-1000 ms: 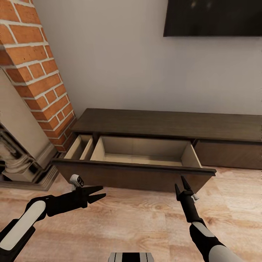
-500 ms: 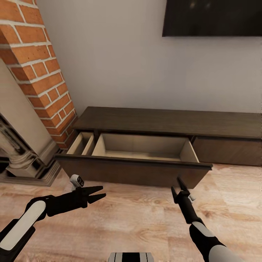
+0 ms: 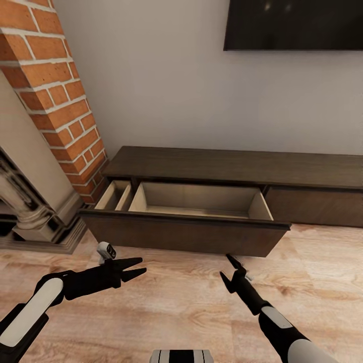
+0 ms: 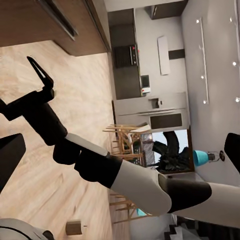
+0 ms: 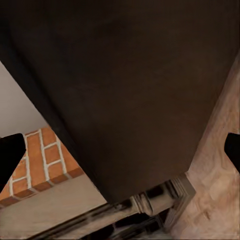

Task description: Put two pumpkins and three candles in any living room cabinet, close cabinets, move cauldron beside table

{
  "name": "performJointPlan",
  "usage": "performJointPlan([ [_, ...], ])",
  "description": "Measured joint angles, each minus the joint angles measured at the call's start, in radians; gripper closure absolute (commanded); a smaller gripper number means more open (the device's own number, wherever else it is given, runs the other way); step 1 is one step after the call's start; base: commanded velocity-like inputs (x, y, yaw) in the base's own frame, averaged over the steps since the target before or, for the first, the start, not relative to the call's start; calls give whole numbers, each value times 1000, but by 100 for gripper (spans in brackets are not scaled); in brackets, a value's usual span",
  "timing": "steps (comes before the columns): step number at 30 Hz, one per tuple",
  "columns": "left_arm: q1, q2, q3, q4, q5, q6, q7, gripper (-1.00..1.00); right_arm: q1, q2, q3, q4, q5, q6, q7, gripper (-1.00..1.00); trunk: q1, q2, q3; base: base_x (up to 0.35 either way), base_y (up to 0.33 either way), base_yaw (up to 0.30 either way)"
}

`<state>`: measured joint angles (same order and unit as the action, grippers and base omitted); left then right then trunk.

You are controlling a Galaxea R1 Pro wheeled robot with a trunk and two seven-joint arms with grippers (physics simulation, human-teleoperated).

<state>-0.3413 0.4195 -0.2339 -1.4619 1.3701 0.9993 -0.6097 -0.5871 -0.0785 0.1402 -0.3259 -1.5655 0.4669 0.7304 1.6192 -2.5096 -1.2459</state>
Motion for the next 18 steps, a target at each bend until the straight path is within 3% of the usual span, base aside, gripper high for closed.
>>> performJointPlan([
  [1, 0, 0, 0, 0, 0, 0, 0, -100, 0, -1, 8, 0, 0, 7, -8, -100, 0, 0, 0, -2, 0, 0],
  [5, 0, 2, 2, 1, 2, 0, 0, -100, -1, -1, 38, -7, -5, 104, -149, -100, 0, 0, 0, 0, 0, 0],
  [9, 0, 30, 7, 2, 5, 1, -1, -100, -1, -4, 42, -32, -10, 188, -232, -100, -1, 0, 4, 0, 0, 0],
  [16, 0, 73, 14, 4, 21, 0, -1, -100, 3, -12, 49, -58, -8, 295, -235, -100, -4, 2, 31, 0, 0, 0],
  [18, 0, 79, 15, 4, 21, 0, 1, -100, 6, -36, 73, -72, 10, 305, -227, -100, -5, 2, 39, 0, 0, 0],
])
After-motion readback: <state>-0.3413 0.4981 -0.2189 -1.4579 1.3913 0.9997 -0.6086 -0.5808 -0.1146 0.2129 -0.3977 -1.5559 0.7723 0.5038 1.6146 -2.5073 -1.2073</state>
